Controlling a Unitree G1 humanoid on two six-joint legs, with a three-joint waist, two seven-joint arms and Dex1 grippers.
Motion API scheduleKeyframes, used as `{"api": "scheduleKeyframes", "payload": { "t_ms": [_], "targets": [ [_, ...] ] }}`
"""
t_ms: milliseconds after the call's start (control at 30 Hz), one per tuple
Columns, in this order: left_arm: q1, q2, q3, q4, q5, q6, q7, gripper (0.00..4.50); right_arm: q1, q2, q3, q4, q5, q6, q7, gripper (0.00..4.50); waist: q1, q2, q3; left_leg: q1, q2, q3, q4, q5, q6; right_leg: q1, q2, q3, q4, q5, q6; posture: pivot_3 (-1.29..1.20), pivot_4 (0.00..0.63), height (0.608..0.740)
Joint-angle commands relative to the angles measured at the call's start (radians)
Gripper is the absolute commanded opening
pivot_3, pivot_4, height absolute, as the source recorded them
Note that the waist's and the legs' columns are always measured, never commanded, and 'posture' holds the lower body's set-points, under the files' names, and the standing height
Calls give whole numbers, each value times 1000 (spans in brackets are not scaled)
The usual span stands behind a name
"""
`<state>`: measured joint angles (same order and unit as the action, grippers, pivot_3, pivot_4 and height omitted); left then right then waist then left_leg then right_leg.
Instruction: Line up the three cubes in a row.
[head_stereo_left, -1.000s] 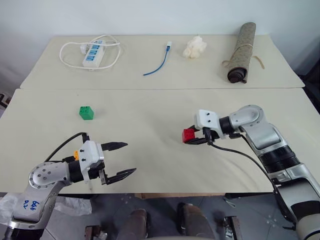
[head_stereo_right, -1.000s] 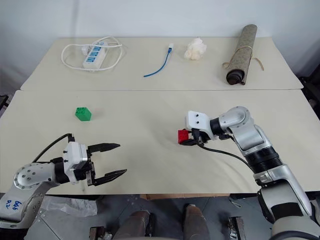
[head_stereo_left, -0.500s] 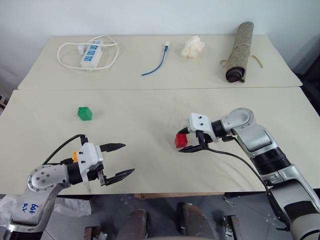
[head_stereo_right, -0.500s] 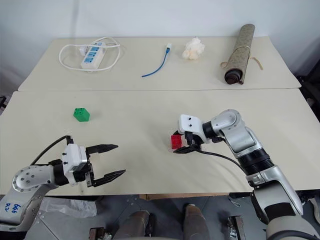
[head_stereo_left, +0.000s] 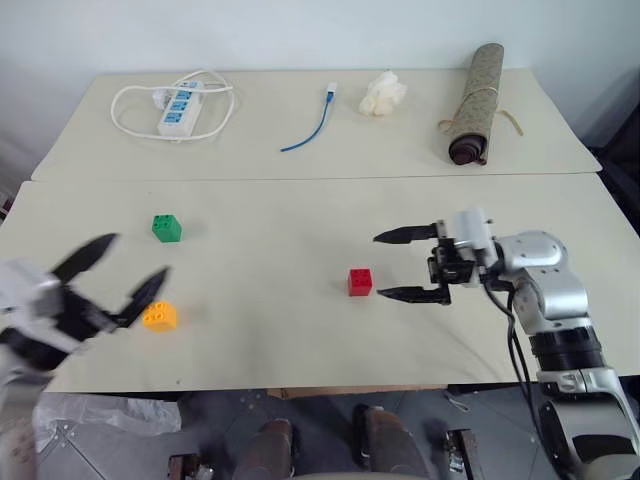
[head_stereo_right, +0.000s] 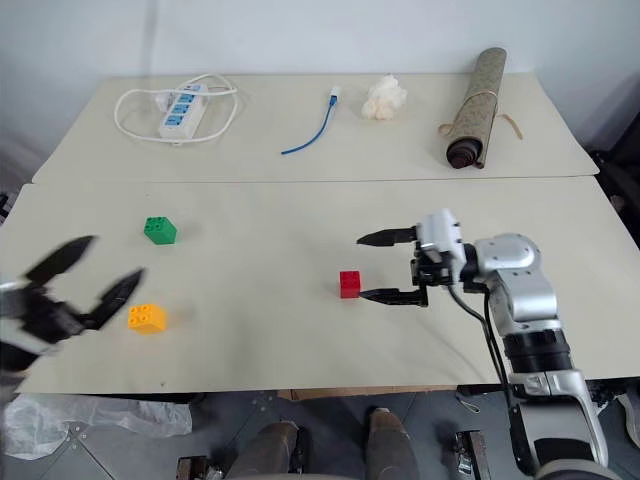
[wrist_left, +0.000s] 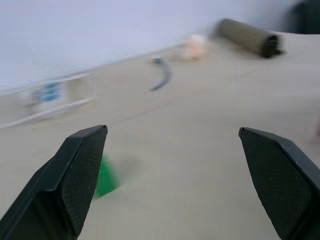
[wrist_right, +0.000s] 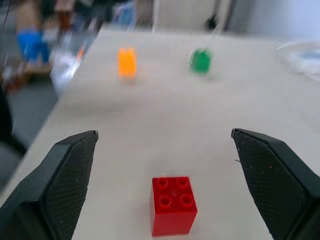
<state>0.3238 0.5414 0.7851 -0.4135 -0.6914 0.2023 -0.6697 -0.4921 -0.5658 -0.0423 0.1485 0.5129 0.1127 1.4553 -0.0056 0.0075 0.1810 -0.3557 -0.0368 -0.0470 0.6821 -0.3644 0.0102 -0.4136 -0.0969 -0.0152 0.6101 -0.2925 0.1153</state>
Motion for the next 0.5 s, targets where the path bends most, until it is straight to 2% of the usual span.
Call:
{"api": "scheduleKeyframes", "payload": {
  "t_ms": [33, 133, 267, 400, 500],
  "targets": [
    [89, -80, 141, 106, -39, -39, 31, 4500, 67, 34, -47, -31, 40, -83, 1, 4486, 1, 0, 0, 1, 0, 0, 0, 0, 0, 1, 0, 0, -1, 0, 0, 0, 150, 740],
    [159, -153, 176, 182, -27, -70, 37, 4500, 111, 85, -90, -35, 64, -155, -31, 4486, 3, 0, 0, 2, 0, 0, 0, 0, 0, 2, 0, 1, -4, 0, 0, 0, 150, 740],
    [206, -218, 107, 178, 28, -111, 35, 4500, 145, 125, -126, -36, 44, -263, -89, 4486, 11, -3, -1, 3, -1, 0, 0, -1, 1, 3, -2, 2, -3, 0, 0, 0, 150, 740],
    [112, -214, 13, 121, 57, -111, 106, 4500, 179, 137, -107, -56, 35, -293, -119, 4486, 25, -5, -2, 3, -1, -1, 0, -1, 1, 4, -2, 2, -3, 0, 0, 0, 150, 740],
    [-1, -168, -84, 45, 94, -21, 215, 4500, 186, 134, -95, -66, 39, -291, -129, 4486, 26, -5, -2, 3, -1, -1, 0, 0, 0, 3, -2, 2, -1, 0, 0, 0, 150, 740]
  ]
}}
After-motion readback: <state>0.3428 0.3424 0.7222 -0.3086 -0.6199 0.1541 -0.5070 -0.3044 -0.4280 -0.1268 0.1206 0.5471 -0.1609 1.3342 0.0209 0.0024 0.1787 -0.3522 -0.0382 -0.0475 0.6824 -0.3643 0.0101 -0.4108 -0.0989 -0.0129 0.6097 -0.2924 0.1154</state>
